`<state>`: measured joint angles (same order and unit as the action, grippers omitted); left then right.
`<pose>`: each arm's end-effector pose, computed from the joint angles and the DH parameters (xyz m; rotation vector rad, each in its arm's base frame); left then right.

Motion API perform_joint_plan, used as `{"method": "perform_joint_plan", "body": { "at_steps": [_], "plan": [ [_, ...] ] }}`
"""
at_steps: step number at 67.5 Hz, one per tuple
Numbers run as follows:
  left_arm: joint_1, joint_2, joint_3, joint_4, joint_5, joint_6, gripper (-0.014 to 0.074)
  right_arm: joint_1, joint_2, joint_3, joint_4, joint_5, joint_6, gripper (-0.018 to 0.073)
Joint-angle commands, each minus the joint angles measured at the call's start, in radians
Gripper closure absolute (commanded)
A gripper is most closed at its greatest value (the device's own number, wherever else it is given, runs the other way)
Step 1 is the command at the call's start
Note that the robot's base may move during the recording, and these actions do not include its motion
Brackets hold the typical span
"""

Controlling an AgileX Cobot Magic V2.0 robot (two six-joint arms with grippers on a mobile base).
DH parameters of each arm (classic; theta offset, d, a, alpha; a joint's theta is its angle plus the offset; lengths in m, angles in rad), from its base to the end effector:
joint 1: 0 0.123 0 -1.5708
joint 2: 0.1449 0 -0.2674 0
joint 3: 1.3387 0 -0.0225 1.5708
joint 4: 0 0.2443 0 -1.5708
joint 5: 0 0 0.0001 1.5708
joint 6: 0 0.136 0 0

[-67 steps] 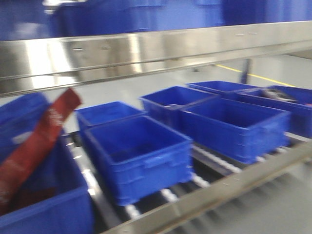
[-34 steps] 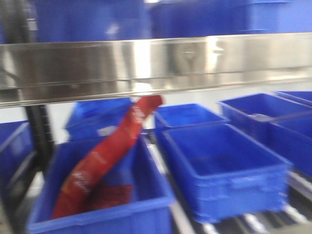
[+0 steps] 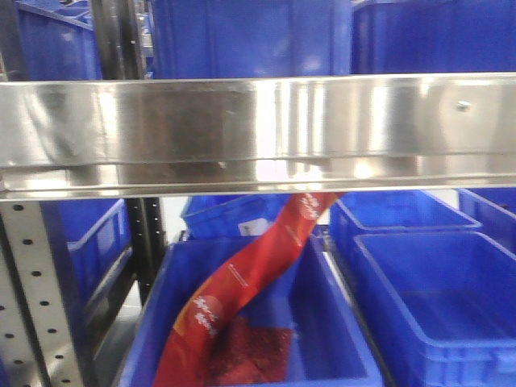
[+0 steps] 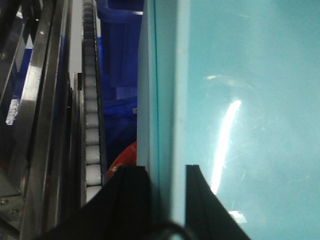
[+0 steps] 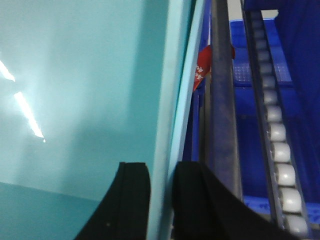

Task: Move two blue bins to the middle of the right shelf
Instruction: 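Drive toward the steel shelf with blue bins holding the teal bin, then lower the teal bin onto the upper roller shelf with both grippers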

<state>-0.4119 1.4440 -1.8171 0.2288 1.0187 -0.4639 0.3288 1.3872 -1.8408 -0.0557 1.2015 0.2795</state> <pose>0.3108 -0.1071 0.4496 -0.0422 2.1151 -0.2459 0.2812 0.0885 0.4519 -0.0493 2.2423 0.2625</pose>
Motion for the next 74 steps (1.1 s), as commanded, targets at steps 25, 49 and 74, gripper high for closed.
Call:
{"method": "perform_joint_plan", "body": {
  "at_steps": [25,49,74],
  "plan": [
    [-0.001,-0.012,-0.016,0.014,-0.097,-0.007,0.0707,0.004,-0.021,-0.016,0.039,-0.072,-0.01,0.0726],
    [-0.001,-0.012,-0.016,0.014,-0.097,-0.007,0.0707,0.004,-0.021,-0.016,0.039,-0.072,-0.01,0.0726],
    [-0.001,-0.012,-0.016,-0.006,-0.098,-0.007,0.0707,0.004,-0.021,-0.016,0.039,-0.164,-0.01,0.0726]
  ]
}}
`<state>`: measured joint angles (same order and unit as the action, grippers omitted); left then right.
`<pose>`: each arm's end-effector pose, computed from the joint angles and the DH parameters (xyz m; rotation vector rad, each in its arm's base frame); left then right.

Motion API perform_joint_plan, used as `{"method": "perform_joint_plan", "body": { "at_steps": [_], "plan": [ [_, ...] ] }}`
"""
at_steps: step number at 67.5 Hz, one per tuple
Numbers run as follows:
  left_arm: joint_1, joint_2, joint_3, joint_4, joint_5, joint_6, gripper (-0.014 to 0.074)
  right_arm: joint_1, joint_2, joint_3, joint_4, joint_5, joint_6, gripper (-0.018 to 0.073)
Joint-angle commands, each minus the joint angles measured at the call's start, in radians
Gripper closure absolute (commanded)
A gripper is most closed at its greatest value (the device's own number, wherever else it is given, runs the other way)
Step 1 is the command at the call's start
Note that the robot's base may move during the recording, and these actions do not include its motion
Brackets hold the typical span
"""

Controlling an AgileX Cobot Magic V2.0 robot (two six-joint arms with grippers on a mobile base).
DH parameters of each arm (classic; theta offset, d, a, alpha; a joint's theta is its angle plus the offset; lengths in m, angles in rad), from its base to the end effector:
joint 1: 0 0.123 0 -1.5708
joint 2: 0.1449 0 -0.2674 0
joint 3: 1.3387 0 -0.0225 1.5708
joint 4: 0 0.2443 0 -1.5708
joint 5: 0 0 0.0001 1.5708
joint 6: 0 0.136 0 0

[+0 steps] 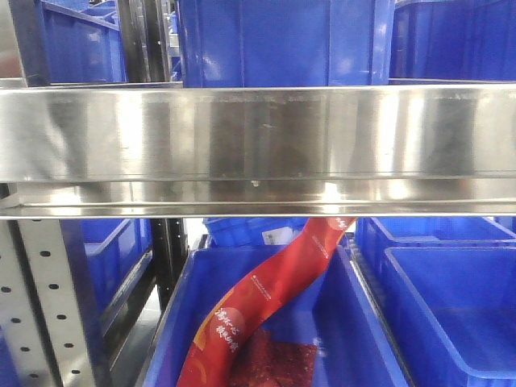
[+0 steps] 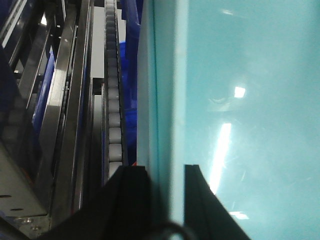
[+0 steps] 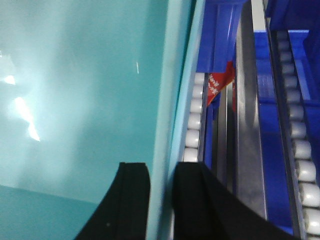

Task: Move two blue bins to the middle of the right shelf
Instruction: 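Lower the teal bin onto the upper roller shelf with both grippers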

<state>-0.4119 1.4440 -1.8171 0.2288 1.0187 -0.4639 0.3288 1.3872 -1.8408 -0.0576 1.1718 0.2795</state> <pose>0.3108 -0.1071 0.4496 -0.0422 2.1151 -0.2459 0.2836 0.0891 0.4551 -0.0495 2.2126 0.2685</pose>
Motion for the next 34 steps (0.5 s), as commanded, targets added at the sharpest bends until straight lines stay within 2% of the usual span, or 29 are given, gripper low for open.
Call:
{"method": "perform_joint_plan", "body": {
  "at_steps": [1,15,34],
  "plan": [
    [-0.001,-0.012,-0.016,-0.008,-0.092,-0.007,0.0707,0.004,-0.021,-0.016,0.038,-0.134,-0.01,0.0726],
    [-0.001,0.023,-0.012,-0.036,-0.055,-0.007,0.0707,0.004,0.034,0.001,-0.02,-0.013,-0.01,0.0726],
    [-0.001,0.18,-0.01,-0.048,-0.057,-0.007,0.0707,-0.003,0.178,0.058,-0.111,-0.062,0.053,0.0726]
  ]
}}
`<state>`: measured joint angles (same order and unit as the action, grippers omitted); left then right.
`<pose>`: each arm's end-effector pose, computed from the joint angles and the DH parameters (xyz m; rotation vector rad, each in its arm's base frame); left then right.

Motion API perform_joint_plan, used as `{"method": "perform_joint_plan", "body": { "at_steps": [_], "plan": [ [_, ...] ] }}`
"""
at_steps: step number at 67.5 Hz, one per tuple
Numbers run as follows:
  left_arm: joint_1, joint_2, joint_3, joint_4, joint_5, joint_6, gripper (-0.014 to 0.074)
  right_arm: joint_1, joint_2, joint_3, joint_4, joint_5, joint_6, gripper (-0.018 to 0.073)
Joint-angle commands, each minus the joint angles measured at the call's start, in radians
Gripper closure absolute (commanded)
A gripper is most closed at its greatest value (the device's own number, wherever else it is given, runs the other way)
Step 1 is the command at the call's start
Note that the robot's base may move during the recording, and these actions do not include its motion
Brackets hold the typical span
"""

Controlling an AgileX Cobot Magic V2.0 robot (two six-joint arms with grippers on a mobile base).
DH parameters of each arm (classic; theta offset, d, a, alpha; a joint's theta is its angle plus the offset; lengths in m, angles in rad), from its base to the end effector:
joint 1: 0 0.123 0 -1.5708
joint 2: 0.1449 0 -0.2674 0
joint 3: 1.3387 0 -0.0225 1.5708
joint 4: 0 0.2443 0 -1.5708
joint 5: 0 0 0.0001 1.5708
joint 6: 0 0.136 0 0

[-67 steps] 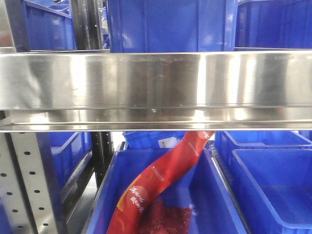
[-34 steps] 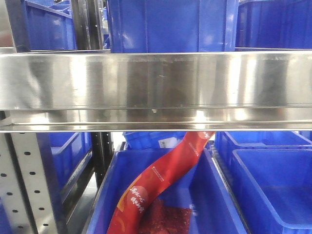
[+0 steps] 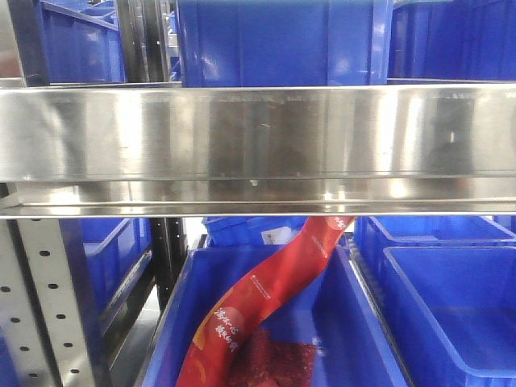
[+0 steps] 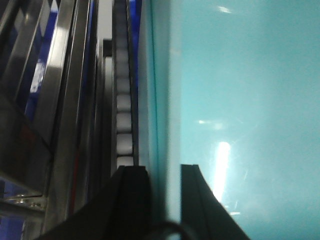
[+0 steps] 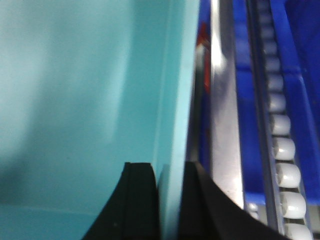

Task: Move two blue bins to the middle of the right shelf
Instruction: 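Lower the teal bin onto the upper roller shelf with both grippers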

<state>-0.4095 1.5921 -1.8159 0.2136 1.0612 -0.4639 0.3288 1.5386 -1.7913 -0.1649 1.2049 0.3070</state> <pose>0.3481 -0.1236 0.3927 -0.0359 2.3019 -0.1809 0.3290 0.0902 0.3894 -0.0291 2.4188 0.0761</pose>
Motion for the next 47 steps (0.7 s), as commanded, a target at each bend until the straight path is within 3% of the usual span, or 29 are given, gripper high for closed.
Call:
{"method": "perform_joint_plan", "body": {
  "at_steps": [1,19,23,31,38,43,47],
  "plan": [
    [-0.003,0.038,-0.011,-0.032,-0.1,-0.007,0.0707,-0.005,0.033,0.011,-0.004,-0.099,0.025,0.0726],
    [-0.003,0.121,-0.011,-0.034,-0.085,-0.007,0.0704,-0.008,0.125,0.031,-0.003,-0.151,0.025,0.0725],
    [-0.003,0.127,-0.011,-0.034,-0.08,-0.007,0.0669,-0.009,0.133,0.031,-0.008,-0.16,0.027,0.0691],
    [-0.003,0.129,-0.013,-0.034,-0.08,-0.007,0.0508,-0.011,0.138,0.031,-0.01,-0.165,0.027,0.05],
    [-0.003,0.129,-0.013,-0.034,-0.082,-0.007,0.0294,-0.011,0.138,0.031,-0.027,-0.165,0.033,0.0321],
    [-0.003,0.127,-0.013,-0.024,-0.078,-0.007,0.0169,-0.011,0.133,0.031,-0.078,-0.156,0.056,0.0251],
    [-0.003,0.125,-0.013,-0.024,-0.07,-0.007,0.0118,-0.011,0.125,0.031,-0.114,-0.143,0.072,0.0214]
  ]
}}
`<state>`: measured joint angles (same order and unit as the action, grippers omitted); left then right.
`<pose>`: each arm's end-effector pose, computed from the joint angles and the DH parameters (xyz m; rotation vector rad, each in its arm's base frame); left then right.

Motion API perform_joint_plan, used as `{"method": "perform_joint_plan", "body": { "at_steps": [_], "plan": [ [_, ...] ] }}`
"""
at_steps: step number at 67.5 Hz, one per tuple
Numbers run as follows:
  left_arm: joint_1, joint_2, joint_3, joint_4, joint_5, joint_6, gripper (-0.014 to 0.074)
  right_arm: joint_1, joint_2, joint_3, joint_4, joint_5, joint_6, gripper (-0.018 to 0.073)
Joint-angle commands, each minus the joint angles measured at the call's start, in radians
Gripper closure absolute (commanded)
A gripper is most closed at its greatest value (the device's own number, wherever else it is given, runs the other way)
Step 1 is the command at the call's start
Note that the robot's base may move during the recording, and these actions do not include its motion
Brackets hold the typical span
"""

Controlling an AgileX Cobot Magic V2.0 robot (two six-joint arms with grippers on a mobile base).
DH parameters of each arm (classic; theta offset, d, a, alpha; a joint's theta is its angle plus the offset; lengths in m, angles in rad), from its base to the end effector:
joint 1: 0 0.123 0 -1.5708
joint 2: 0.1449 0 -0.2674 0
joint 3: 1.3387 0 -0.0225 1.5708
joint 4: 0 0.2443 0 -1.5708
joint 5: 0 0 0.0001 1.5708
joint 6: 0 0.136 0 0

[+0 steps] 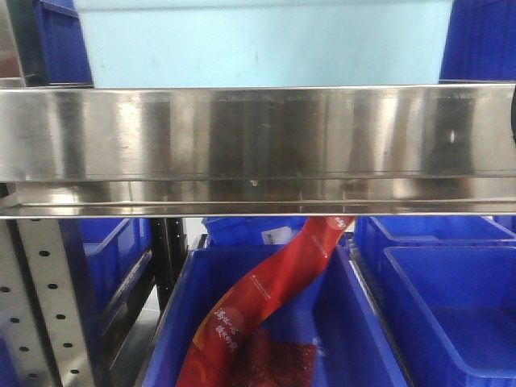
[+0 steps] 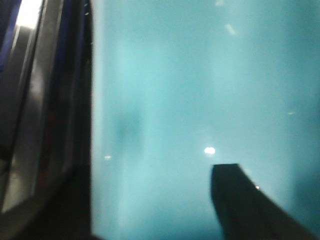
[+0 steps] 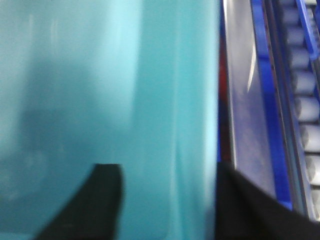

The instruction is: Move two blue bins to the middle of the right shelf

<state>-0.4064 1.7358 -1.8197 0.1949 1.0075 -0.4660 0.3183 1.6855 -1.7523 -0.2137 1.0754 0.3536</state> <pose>0.3846 -0.1413 0.3426 -0.0225 2.3903 -0.1659 0.3768 0.0974 0.3355 -0.0039 2.4602 0.0140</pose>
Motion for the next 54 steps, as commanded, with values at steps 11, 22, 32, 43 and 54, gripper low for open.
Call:
{"method": "perform_joint_plan", "body": {
  "at_steps": [11,22,32,43,54],
  "plan": [
    [-0.006,-0.043,-0.011,-0.009,0.006,-0.005,0.0101,0.0,-0.063,-0.019,-0.072,-0.011,0.025,0.0198],
    [-0.008,-0.107,-0.011,-0.009,0.014,-0.005,0.0141,0.011,-0.131,-0.019,-0.072,-0.011,0.025,0.0199],
    [-0.008,-0.177,-0.011,-0.009,0.021,-0.005,0.0329,0.013,-0.166,-0.019,-0.063,0.021,0.025,0.0327],
    [-0.01,-0.23,-0.011,0.01,0.082,0.017,0.0644,0.013,-0.193,-0.017,-0.014,0.098,0.025,0.0686],
    [-0.01,-0.269,0.042,0.026,0.089,0.019,0.0707,0.015,-0.267,0.092,0.02,-0.081,0.023,0.0725]
  ]
}}
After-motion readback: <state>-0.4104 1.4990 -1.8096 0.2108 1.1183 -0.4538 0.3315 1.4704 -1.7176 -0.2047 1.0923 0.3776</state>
